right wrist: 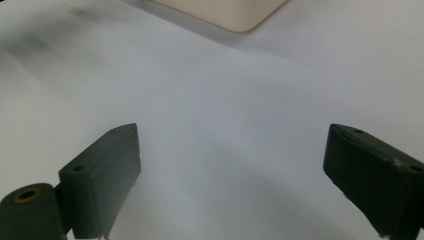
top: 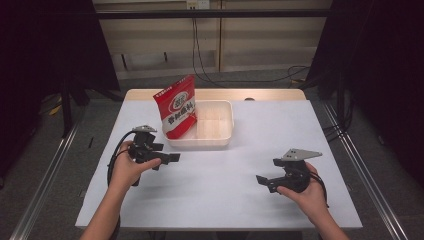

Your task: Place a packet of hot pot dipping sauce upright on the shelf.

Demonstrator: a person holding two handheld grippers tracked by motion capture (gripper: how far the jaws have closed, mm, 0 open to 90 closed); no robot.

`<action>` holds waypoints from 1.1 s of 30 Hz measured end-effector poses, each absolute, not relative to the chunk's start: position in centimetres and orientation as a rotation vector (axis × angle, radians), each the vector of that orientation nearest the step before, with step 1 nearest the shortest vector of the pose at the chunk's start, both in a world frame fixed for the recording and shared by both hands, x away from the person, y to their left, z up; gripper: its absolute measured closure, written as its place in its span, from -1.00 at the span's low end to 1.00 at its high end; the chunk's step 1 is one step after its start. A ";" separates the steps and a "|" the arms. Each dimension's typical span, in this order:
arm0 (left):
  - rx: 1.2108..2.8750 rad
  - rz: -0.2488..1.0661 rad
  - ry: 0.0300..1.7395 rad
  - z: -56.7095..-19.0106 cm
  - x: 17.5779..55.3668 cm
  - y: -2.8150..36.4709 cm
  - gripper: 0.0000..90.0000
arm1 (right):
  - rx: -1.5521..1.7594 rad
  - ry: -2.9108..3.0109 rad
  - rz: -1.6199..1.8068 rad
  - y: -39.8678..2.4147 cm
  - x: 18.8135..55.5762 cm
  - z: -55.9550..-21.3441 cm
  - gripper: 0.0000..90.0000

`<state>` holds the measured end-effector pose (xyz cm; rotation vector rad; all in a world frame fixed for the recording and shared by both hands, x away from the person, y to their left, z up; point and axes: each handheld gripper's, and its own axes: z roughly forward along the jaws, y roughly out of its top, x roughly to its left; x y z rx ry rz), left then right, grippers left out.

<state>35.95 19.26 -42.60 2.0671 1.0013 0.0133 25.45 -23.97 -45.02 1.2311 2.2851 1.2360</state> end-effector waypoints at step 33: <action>2.094 -0.018 0.894 -45.0 33.5 17.0 -0.81 | 1.210 2.309 1.225 -23.7 25.4 -45.2 -0.83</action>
